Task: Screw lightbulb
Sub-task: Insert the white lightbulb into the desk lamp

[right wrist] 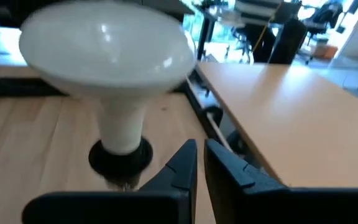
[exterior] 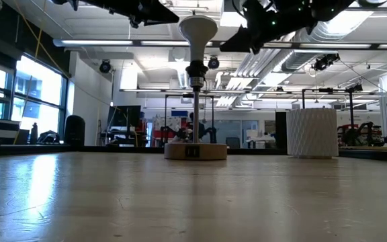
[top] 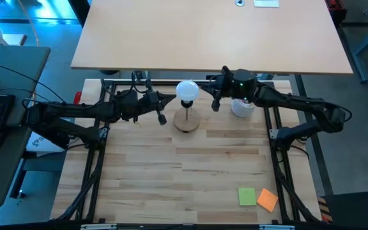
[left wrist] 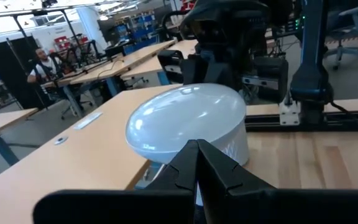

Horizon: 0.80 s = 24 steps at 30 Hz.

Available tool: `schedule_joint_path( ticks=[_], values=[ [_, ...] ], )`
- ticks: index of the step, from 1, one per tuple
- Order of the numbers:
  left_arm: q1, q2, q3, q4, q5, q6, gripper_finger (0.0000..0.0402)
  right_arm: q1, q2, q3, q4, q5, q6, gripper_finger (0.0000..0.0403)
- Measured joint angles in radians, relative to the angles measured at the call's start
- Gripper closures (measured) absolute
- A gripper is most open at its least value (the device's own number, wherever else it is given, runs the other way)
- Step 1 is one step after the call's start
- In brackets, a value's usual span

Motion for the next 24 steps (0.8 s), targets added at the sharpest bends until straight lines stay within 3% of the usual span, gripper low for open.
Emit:
schedule_joint_path(
  ticks=[11,16,19,24],
  values=[
    [0.053,0.073,0.001,0.067,-0.007,0.001,0.0401,0.089,-0.006,0.000,0.016,-0.096,0.004,0.0378],
    [0.074,0.068,0.001,0.014,-0.133,0.001,0.0401,0.162,-0.035,0.000,-0.011,-0.168,-0.046,0.0378],
    [0.073,0.058,0.001,-0.027,-0.211,0.002,0.0401,0.192,-0.060,0.000,-0.039,-0.170,-0.094,0.0378],
    [0.064,0.050,0.001,-0.045,-0.217,0.003,0.0401,0.185,-0.091,0.000,-0.075,-0.075,-0.105,0.0378]
  ],
)
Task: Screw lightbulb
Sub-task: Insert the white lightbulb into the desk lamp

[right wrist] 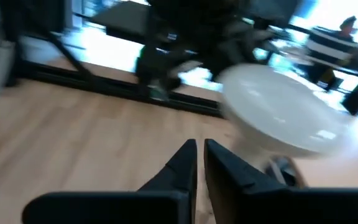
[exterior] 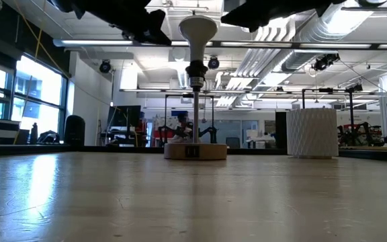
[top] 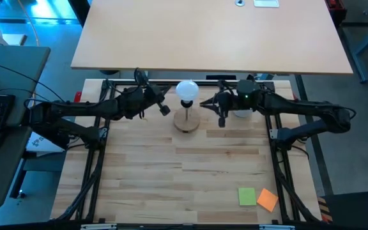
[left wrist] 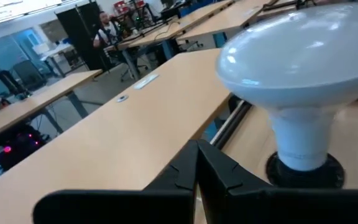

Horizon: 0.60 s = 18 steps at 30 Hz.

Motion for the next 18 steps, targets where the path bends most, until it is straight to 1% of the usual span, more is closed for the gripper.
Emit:
schedule_joint_path(
  ticks=[3,7,12,15,18],
  values=[
    [-0.024,0.000,0.000,0.003,0.001,0.025,0.0401,-0.024,-0.008,0.000,-0.032,0.091,0.008,0.0378],
    [-0.058,-0.001,0.000,0.011,0.002,0.058,0.0401,-0.085,-0.007,0.000,-0.064,0.203,0.115,0.0378],
    [-0.088,-0.015,0.000,0.017,-0.001,0.061,0.0401,-0.156,-0.005,0.000,-0.074,0.210,0.184,0.0378],
    [-0.101,-0.023,0.000,0.019,-0.023,0.061,0.0401,-0.178,-0.005,0.000,-0.092,0.208,0.177,0.0378],
    [-0.113,-0.027,0.000,0.025,-0.061,0.076,0.0401,-0.192,-0.004,0.000,-0.112,0.167,0.161,0.0378]
  ],
)
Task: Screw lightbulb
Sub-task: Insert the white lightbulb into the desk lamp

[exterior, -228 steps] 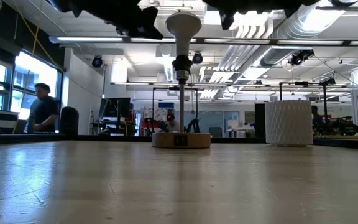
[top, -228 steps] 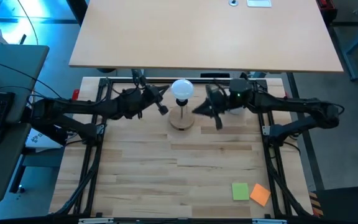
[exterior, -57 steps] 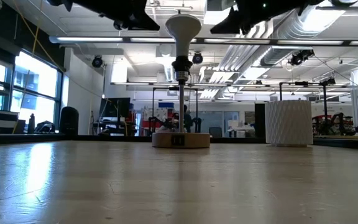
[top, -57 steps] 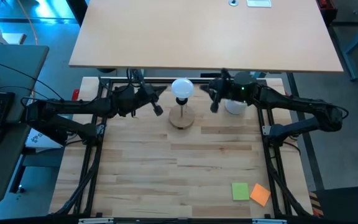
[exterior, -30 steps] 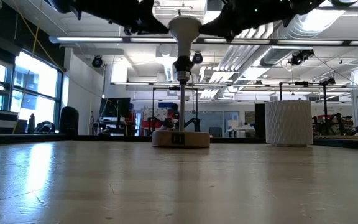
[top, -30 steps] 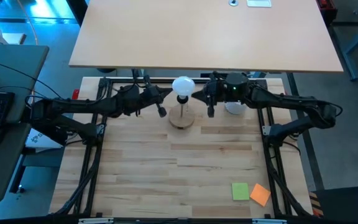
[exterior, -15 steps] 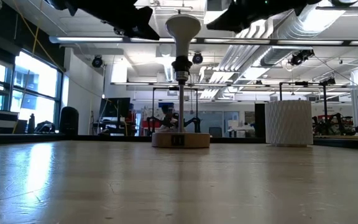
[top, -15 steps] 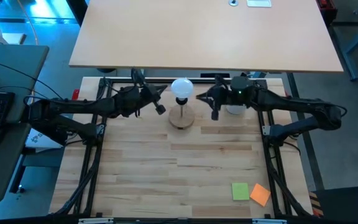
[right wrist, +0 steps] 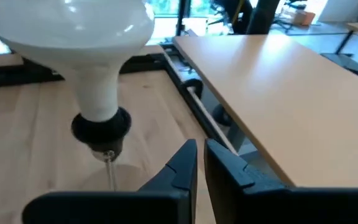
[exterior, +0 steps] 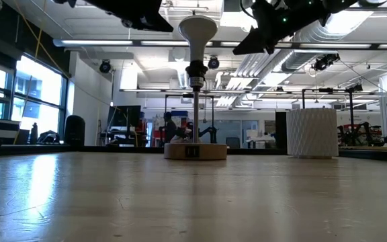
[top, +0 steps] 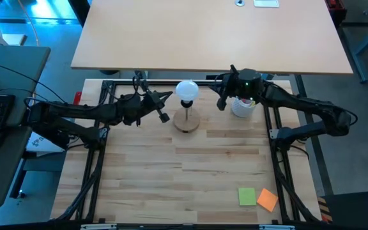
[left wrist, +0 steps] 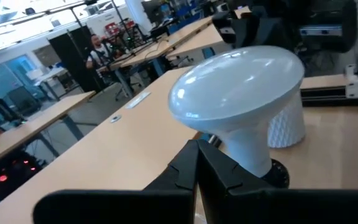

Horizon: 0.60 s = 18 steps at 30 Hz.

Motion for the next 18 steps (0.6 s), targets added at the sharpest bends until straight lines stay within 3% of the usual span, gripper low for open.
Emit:
schedule_joint_path(
  ticks=[5,12,18],
  values=[
    [-0.005,-0.003,0.000,0.024,-0.007,-0.005,0.0401,0.000,0.032,0.000,0.093,-0.062,0.025,0.0378],
    [-0.005,-0.003,0.000,0.045,0.009,-0.019,0.0401,0.041,0.106,0.000,0.281,-0.057,0.057,0.0378],
    [0.007,-0.003,0.000,0.051,0.012,-0.010,0.0401,0.109,0.102,0.000,0.340,-0.061,0.102,0.0378]
  ],
)
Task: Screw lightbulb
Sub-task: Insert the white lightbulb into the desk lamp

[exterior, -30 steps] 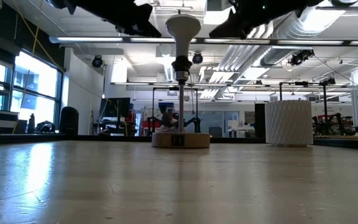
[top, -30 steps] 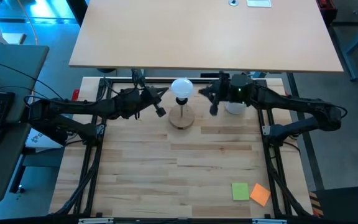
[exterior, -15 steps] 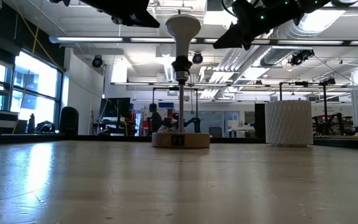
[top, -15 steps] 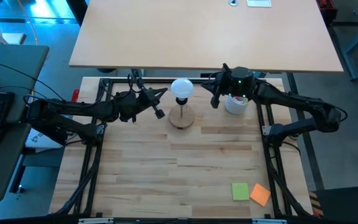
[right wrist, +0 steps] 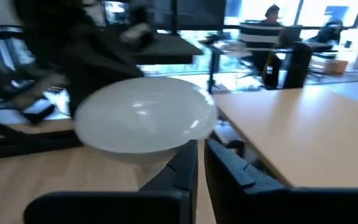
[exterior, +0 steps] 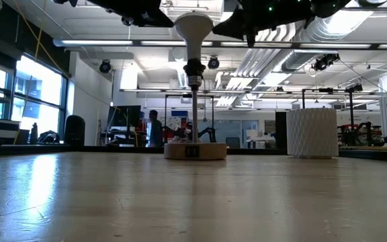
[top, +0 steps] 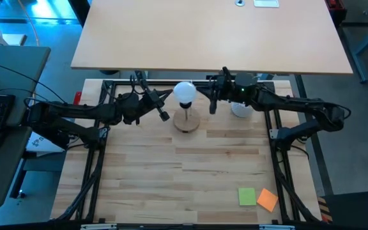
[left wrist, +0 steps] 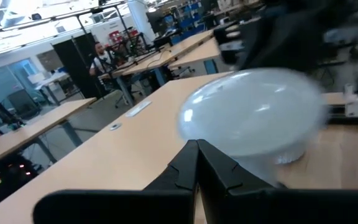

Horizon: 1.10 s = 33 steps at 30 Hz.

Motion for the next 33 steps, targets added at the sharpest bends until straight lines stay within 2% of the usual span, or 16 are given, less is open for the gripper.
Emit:
schedule_joint_path(
  ticks=[2,7,12,16,21,23,27,33],
  values=[
    [0.013,0.000,0.000,-0.006,0.001,0.011,0.0401,0.031,-0.001,0.000,0.000,-0.025,0.009,0.0378],
    [0.067,0.001,0.000,-0.017,0.081,0.012,0.0401,0.117,-0.002,0.000,-0.028,-0.038,0.009,0.0378],
    [0.098,0.000,-0.001,-0.051,0.027,0.026,0.0401,0.167,-0.005,0.000,-0.056,-0.037,-0.028,0.0378],
    [0.077,-0.008,-0.001,-0.075,-0.018,0.030,0.0401,0.179,-0.047,0.000,-0.143,0.066,-0.027,0.0378],
    [0.018,-0.014,-0.002,-0.068,0.014,0.043,0.0401,0.145,-0.108,0.000,-0.203,0.301,-0.004,0.0378],
    [-0.004,-0.014,-0.002,-0.016,0.032,0.004,0.0401,0.118,-0.114,0.000,-0.182,0.334,0.023,0.0378],
    [-0.024,-0.007,-0.001,0.064,0.132,-0.027,0.0401,0.076,-0.089,0.000,-0.114,0.254,0.037,0.0378],
    [0.007,0.019,-0.001,0.071,0.137,-0.058,0.0401,0.088,-0.069,0.000,-0.063,0.098,0.035,0.0378]
  ],
)
